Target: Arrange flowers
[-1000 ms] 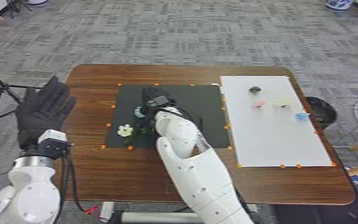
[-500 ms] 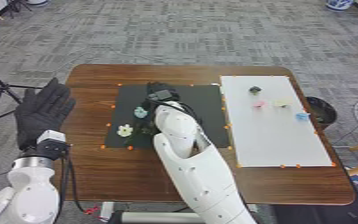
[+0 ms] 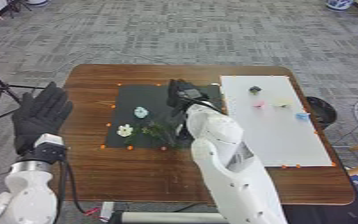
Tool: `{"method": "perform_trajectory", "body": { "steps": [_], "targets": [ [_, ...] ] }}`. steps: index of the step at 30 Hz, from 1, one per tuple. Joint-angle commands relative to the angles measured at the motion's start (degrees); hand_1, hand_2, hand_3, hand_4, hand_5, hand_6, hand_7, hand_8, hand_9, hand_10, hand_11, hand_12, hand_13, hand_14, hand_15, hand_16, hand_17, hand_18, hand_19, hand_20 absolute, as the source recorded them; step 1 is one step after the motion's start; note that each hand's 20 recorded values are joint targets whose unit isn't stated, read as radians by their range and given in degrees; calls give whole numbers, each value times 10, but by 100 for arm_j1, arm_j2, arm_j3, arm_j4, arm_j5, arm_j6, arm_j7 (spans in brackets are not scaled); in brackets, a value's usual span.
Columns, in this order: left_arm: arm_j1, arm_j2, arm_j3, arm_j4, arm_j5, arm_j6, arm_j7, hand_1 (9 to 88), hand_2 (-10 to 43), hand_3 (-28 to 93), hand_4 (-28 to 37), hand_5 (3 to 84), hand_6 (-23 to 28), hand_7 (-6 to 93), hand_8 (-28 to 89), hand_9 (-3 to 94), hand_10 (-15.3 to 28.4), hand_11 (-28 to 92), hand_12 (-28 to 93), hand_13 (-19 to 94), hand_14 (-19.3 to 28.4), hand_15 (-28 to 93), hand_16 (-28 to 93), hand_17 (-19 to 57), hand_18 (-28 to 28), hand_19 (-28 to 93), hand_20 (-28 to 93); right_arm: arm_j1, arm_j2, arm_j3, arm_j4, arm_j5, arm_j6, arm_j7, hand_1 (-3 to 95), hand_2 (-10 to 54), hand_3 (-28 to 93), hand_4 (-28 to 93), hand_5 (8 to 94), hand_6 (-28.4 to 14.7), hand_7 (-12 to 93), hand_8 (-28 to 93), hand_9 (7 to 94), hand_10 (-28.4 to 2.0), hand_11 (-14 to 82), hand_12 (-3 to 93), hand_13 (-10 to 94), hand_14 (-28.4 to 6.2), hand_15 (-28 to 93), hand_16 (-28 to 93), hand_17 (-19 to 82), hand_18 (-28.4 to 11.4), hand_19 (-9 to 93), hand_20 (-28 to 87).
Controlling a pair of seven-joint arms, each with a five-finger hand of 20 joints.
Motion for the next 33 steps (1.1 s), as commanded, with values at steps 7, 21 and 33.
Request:
{"method": "perform_trajectory", "body": {
  "steps": [7, 21, 33],
  "targets": [
    [13, -21, 32, 39, 51, -80, -46, 254, 147, 683, -283, 450, 79, 102, -88, 342, 138, 178, 76, 261, 114, 159, -45, -55, 128, 334, 66, -917, 355, -21, -385, 296, -255, 48, 499, 141, 681, -187, 602, -41, 425, 169, 743, -166, 135, 150, 816, -48, 669, 293, 513, -205, 932, 412],
    [49, -35, 29, 10, 46, -15, -80, 253, 148, 683, -283, 453, 77, 105, -90, 347, 132, 178, 76, 259, 130, 180, -39, -56, 129, 335, 70, -1022, 120, -59, -456, 390, -914, -107, 479, 169, 678, -169, 557, -47, 535, 130, 747, -172, 131, 148, 835, -47, 632, 291, 521, -200, 932, 394],
    [19, -35, 89, 28, 21, 0, -127, 251, 148, 685, -283, 456, 75, 106, -90, 349, 132, 178, 77, 262, 130, 184, -41, -56, 130, 336, 71, -1170, 29, -106, -469, 303, -811, -351, 499, 169, 658, -187, 544, -49, 529, 122, 711, -167, 116, 141, 820, -51, 600, 291, 499, -196, 931, 344]
  ]
}}
